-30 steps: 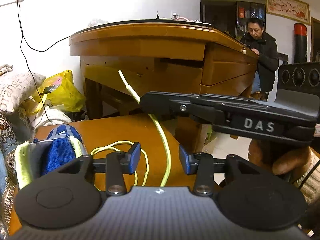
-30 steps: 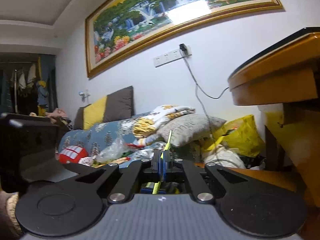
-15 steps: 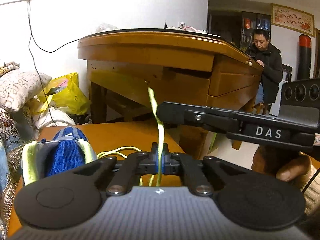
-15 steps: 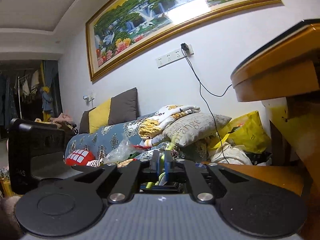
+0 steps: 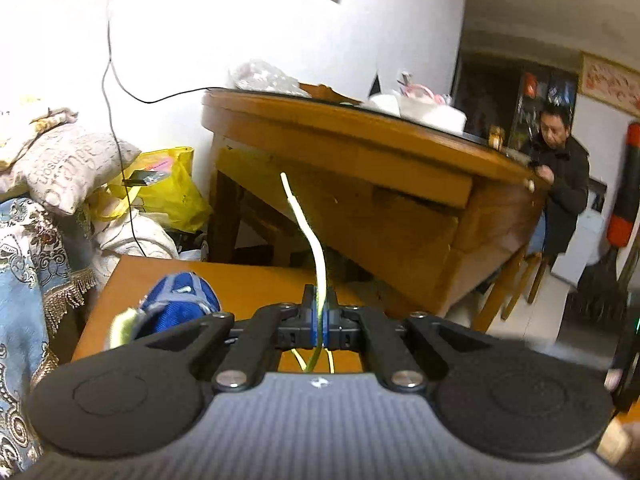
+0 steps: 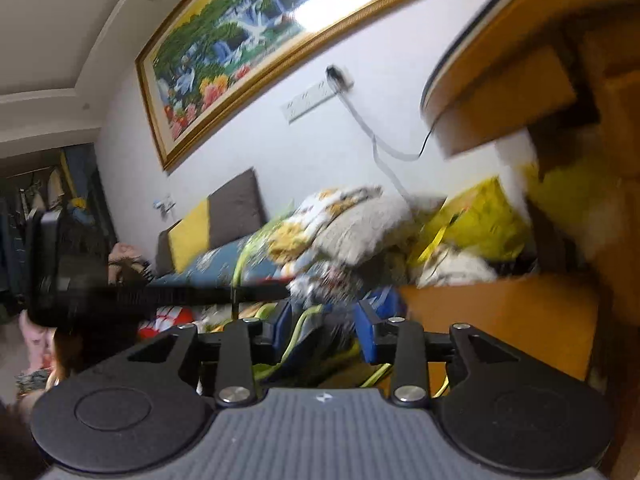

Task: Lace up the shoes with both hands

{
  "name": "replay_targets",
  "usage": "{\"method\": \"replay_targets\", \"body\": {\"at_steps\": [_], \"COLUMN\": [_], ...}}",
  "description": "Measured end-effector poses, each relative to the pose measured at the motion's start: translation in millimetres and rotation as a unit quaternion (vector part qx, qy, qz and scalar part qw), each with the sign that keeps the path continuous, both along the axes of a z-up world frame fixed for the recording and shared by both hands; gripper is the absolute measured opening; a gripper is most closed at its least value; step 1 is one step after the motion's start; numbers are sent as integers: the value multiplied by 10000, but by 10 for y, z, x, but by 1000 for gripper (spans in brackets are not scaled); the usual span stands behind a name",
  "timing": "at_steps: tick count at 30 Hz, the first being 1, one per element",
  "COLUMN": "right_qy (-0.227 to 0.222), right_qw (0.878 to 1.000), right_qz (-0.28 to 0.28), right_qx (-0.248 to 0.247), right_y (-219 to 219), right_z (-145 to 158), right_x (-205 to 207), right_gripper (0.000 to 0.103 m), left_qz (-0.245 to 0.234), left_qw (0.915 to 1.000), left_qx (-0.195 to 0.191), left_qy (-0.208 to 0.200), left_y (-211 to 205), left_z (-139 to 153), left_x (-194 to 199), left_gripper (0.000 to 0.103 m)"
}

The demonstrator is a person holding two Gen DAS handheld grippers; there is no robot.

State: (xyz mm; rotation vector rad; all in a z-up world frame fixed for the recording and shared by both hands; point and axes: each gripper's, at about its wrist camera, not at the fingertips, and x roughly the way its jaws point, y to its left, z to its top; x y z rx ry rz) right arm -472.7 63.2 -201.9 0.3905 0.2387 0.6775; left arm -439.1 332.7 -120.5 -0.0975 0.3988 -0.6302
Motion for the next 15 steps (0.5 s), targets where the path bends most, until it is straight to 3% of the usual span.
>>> {"method": "replay_targets", "body": {"at_steps": [4, 6, 8, 12, 14, 15], "right_qy": [86, 58, -64, -289, -242, -173], "right_qw": [9988, 9975, 9960, 9958, 9961, 9962], "right_qz": [482, 711, 881, 675, 439, 413], "right_qx": [36, 7, -121, -548, -725, -745], "right_y": [194, 362, 531, 834, 942, 972], "right_z": [-54, -70, -65, -40, -53, -71], "right_x": [-26, -40, -79, -115, -86, -58], "right_gripper": [42, 53, 56, 56, 48, 27], "left_qz": [124, 119, 75, -12, -38, -45], "left_qw": [9991, 9983, 9983, 9989, 9989, 9988], "left_qx": [-262, -394, -428, -356, -360, -392], "left_qy": [309, 415, 381, 291, 288, 299], "left_y": [82, 103, 93, 38, 24, 30], "left_z": [107, 129, 151, 166, 158, 149], "left_x": [101, 122, 92, 32, 18, 17], "left_gripper": [3, 3, 3, 3, 3, 3]}}
